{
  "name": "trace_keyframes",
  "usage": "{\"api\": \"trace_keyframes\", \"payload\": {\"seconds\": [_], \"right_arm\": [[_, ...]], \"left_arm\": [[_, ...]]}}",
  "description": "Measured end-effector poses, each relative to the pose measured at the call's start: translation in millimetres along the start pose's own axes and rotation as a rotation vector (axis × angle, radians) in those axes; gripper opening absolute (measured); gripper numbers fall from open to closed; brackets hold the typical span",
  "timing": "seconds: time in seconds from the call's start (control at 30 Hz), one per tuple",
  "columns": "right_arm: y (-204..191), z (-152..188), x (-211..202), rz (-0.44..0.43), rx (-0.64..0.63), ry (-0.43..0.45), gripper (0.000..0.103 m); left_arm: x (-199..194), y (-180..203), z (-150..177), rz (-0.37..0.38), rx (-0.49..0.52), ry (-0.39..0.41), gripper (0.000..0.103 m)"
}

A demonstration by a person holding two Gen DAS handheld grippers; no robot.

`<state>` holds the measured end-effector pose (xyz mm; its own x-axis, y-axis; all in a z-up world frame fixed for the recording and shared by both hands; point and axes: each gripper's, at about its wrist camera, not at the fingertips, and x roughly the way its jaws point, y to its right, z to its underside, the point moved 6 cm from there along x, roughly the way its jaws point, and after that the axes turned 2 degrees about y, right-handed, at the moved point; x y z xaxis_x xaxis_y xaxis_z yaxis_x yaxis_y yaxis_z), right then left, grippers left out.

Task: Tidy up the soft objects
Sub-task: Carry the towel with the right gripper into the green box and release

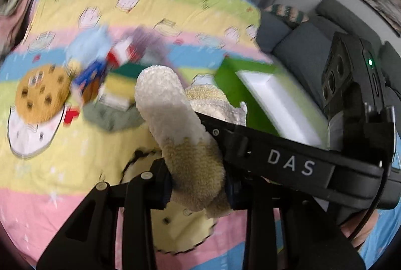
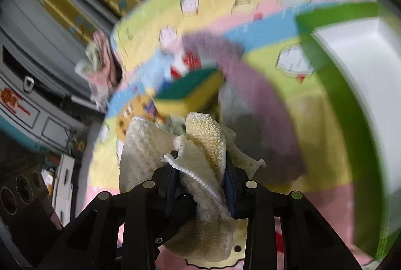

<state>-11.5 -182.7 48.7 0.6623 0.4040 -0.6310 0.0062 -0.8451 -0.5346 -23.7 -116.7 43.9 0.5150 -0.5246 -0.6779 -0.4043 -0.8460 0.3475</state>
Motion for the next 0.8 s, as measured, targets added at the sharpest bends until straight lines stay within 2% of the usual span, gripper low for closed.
{"api": "trace_keyframes", "payload": {"seconds": [0.2, 0.4, 0.57, 0.8], "right_arm": [[14.6, -35.6, -74.7, 0.011, 0.026, 0.212, 0.035], [58.3, -57.2, -132.6, 0.036, 0.131, 0.361, 0.035], [102.7, -61.7, -154.4, 0.067, 0.235, 0.401, 0.035], [158.8, -56.3, -160.2, 0.16, 0.35, 0.39, 0.035]], "left_arm": [[-17.7, 59.2, -39.1, 0.069, 0.133, 0.105, 0.031], [-8.5, 123.5, -59.9, 0.128, 0.252, 0.142, 0.031], [17.7, 166.0, -61.9, 0.171, 0.314, 0.113, 0.031], [57.5, 201.8, -50.4, 0.212, 0.359, 0.033, 0.031]]}}
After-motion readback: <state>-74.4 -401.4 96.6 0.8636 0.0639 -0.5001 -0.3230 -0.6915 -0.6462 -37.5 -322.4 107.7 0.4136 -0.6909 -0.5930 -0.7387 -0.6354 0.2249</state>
